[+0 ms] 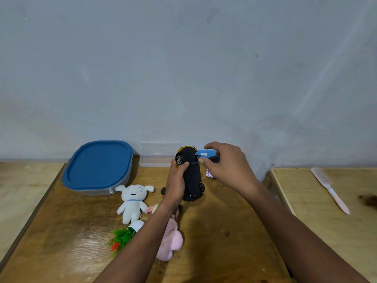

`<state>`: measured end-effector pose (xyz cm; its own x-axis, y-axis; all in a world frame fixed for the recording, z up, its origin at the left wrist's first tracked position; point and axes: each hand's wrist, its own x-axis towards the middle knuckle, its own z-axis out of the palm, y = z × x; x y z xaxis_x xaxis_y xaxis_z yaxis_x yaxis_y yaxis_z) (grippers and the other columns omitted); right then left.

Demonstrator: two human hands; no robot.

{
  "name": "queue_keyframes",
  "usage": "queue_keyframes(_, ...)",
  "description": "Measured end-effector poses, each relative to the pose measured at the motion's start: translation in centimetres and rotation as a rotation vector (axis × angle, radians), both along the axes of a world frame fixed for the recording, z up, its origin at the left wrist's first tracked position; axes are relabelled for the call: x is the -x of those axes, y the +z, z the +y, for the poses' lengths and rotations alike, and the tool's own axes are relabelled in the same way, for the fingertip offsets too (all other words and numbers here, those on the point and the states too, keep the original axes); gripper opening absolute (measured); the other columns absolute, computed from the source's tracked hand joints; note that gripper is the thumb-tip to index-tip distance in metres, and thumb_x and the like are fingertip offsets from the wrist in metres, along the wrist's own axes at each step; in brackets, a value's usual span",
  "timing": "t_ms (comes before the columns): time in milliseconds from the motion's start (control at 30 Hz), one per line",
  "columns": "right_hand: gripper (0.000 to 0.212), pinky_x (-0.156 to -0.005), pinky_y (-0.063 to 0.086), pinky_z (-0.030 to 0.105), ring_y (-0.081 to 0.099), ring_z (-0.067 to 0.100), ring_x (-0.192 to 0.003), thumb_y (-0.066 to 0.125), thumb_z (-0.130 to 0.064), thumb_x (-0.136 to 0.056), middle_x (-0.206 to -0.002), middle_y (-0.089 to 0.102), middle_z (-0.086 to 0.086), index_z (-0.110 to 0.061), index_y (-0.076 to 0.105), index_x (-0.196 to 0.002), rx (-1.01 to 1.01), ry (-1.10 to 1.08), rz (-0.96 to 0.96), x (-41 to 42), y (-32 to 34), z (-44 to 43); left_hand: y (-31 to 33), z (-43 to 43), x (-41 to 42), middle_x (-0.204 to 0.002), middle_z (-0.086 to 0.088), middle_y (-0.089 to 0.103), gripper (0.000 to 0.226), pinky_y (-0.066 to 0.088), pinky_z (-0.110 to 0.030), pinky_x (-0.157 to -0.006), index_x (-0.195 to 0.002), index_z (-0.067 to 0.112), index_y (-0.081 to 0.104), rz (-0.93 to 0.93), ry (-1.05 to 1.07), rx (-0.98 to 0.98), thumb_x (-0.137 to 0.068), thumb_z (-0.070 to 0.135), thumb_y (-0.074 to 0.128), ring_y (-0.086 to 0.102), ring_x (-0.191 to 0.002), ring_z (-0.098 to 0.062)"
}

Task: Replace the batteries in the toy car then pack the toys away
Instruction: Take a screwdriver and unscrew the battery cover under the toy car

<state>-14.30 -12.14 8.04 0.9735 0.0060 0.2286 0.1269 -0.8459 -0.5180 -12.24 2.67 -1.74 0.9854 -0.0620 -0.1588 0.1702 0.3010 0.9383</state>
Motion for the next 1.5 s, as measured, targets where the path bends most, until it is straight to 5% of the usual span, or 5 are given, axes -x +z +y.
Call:
queue_keyframes(200, 0.028, -0.073, 0.05, 0.033, 0.063, 0.019, -0.085, 0.047, -0.042, -0.1, -0.06, 0.054, -0.014, -0.032, 0.063, -0.121, -0.003, -0.05, -0.059, -0.3, 0.3, -0.2, 0.1, 0.1, -0.8, -0.101, -0.016, 0.066, 0.037, 0.054, -0.058, -0.078, -0.117, 0.02, 0.058, 0.023, 0.004, 0.05, -0.084, 0.038, 0.059, 0.066, -0.085, -0.033)
queue_keyframes(700, 0.017, -0.063, 0.051, 0.034, 0.061, 0.012, -0.06, 0.048, -0.044, -0.099, -0.055, 0.058, -0.01, -0.032, 0.058, -0.106, -0.001, -0.092, -0.151, -0.3, 0.4, 0.0, 0.4, 0.0, -0.9, -0.1, -0.014, 0.066, 0.034, 0.055, -0.059, -0.08, -0.114, 0.021, 0.058, 0.014, 0.003, 0.035, -0.084, 0.038, 0.058, 0.068, -0.085, -0.031)
queue_keyframes(900, 0.03, -0.072, 0.054, 0.036, 0.062, 0.007, -0.078, 0.062, -0.026, -0.089, -0.075, 0.057, -0.014, -0.035, 0.052, -0.116, -0.123, 0.004, -0.102, -0.5, 0.7, 0.1, 0.4, 0.0, -1.0, -0.097, -0.013, 0.065, 0.039, 0.054, -0.049, -0.073, -0.116, 0.016, 0.056, 0.022, 0.0, 0.063, -0.083, 0.036, 0.058, 0.068, -0.078, -0.025)
queue_keyframes(1100, 0.029, -0.063, 0.048, 0.033, 0.06, 0.016, -0.069, 0.043, -0.052, -0.098, -0.059, 0.057, -0.012, -0.031, 0.064, -0.094, 0.07, -0.102, -0.089, -0.8, 0.1, -0.1, 0.0, 0.0, -1.3, -0.1, -0.015, 0.064, 0.04, 0.054, -0.053, -0.076, -0.118, 0.017, 0.057, 0.035, 0.013, 0.059, -0.084, 0.038, 0.059, 0.066, -0.084, -0.031)
queue_keyframes(1500, 0.021, -0.066, 0.054, 0.035, 0.061, 0.01, -0.075, 0.053, -0.035, -0.095, -0.079, 0.063, -0.011, -0.032, 0.054, -0.115, 0.005, -0.109, -0.095, 0.3, -0.1, -0.2, -0.3, -0.8, -1.0, -0.1, -0.015, 0.064, 0.027, 0.056, -0.047, -0.071, -0.116, 0.016, 0.055, 0.034, -0.007, 0.028, -0.094, 0.031, 0.056, 0.067, -0.085, -0.029)
